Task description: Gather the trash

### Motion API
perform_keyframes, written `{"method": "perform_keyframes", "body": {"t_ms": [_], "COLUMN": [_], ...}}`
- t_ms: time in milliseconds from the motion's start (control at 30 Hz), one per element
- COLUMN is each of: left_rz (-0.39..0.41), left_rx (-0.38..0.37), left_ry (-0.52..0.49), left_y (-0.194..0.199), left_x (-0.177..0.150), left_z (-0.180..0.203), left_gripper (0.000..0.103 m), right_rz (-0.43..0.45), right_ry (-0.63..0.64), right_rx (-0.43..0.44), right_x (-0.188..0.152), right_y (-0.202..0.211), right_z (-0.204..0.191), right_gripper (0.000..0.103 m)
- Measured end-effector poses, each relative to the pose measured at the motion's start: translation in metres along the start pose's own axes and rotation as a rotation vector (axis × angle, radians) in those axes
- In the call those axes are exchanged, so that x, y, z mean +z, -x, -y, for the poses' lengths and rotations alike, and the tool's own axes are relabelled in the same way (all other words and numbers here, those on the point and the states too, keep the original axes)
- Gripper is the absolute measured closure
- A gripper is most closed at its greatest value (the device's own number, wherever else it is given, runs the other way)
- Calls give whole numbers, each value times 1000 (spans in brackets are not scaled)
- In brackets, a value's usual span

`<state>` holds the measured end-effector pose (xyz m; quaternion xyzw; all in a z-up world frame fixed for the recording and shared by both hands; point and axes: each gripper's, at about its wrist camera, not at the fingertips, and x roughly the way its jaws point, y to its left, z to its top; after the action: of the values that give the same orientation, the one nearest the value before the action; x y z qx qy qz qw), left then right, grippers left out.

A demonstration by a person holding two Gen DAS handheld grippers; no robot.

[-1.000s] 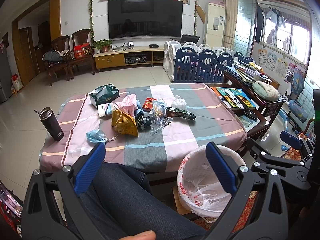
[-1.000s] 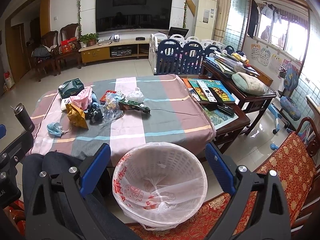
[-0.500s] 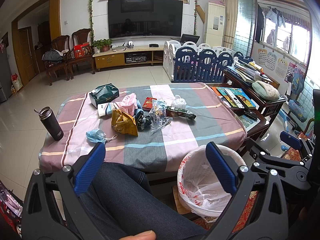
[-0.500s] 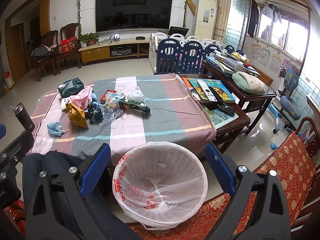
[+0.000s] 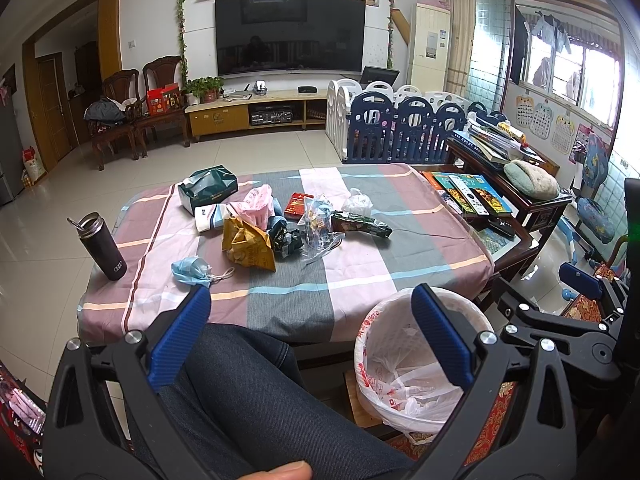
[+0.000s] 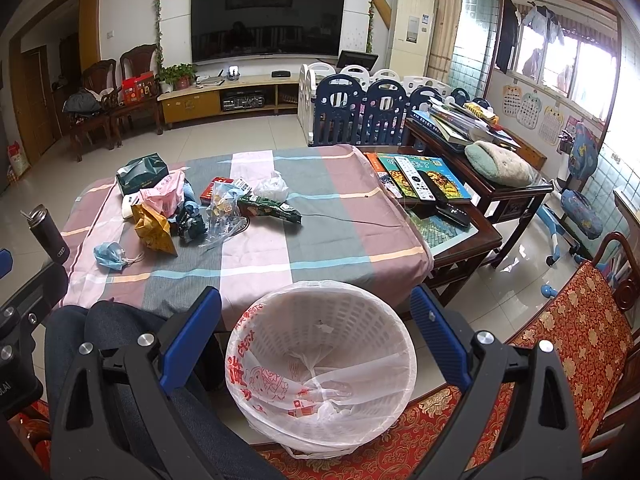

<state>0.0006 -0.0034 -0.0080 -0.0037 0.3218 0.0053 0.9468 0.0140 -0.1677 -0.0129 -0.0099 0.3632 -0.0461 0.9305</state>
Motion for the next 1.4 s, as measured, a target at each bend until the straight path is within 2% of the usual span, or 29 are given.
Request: {"method": "perform_keyframes", "body": {"t_ms": [733,1000,1400], "left_rz": [-3,-15,-35], "left_rx": [0,1,2], "left_ry": [1,3,10], "left_y": [0,-6,-11], "left_x": [1,-16,-14], "left_z": [-1,3,-1], "left_gripper": [3,3,3], "right_rz": [-4,-9,-14], "right_ry": [-3,-4,-8], "right_rx": [-1,-3,-6], "right_x": [-1,-5,-7], "right_y": [-1,-3,-6], "right_z": [0,2,3], "right_gripper": [9,9,9]}}
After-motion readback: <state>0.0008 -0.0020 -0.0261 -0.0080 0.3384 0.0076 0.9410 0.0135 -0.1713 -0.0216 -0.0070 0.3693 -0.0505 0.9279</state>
